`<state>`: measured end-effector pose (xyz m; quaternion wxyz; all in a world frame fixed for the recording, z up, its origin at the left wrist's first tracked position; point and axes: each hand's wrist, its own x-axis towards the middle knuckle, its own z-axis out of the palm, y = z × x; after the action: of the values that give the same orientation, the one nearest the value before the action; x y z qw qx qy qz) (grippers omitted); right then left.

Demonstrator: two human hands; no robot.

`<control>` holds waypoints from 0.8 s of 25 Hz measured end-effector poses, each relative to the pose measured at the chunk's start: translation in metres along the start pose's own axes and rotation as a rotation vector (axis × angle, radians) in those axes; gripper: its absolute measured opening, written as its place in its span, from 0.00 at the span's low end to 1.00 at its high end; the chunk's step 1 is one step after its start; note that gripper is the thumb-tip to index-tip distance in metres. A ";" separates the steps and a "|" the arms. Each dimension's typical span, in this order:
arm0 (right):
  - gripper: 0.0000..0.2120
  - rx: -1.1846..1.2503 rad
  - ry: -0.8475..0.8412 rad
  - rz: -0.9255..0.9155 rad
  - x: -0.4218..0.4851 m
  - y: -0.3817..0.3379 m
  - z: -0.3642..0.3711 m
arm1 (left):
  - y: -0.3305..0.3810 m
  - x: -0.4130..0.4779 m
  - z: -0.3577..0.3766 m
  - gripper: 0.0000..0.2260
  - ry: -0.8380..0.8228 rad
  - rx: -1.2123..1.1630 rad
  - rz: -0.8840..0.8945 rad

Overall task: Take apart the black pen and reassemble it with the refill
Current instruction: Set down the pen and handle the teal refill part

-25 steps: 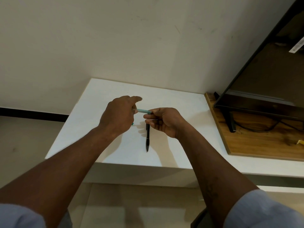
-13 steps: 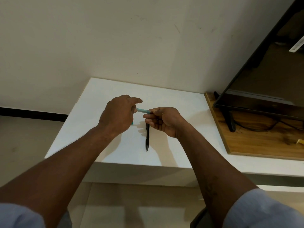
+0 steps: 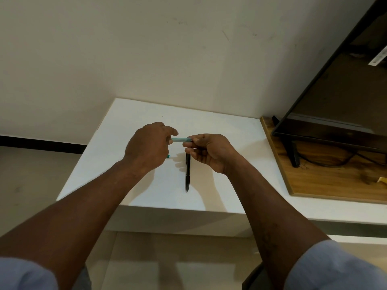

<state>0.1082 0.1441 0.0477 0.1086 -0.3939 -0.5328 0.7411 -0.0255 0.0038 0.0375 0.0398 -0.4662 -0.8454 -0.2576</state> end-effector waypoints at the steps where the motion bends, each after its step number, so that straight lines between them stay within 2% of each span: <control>1: 0.12 -0.008 -0.003 -0.014 0.000 0.000 0.000 | 0.000 0.000 0.000 0.14 -0.006 0.012 -0.011; 10: 0.05 -0.053 0.011 -0.065 -0.001 -0.001 -0.001 | -0.001 0.000 0.002 0.11 -0.008 0.035 -0.038; 20: 0.05 -0.166 0.078 -0.142 -0.002 -0.004 -0.003 | 0.001 -0.002 0.001 0.08 -0.077 0.028 -0.114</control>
<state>0.1105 0.1462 0.0515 0.1486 -0.3913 -0.6143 0.6689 -0.0233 0.0027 0.0362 -0.0009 -0.4264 -0.8749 -0.2297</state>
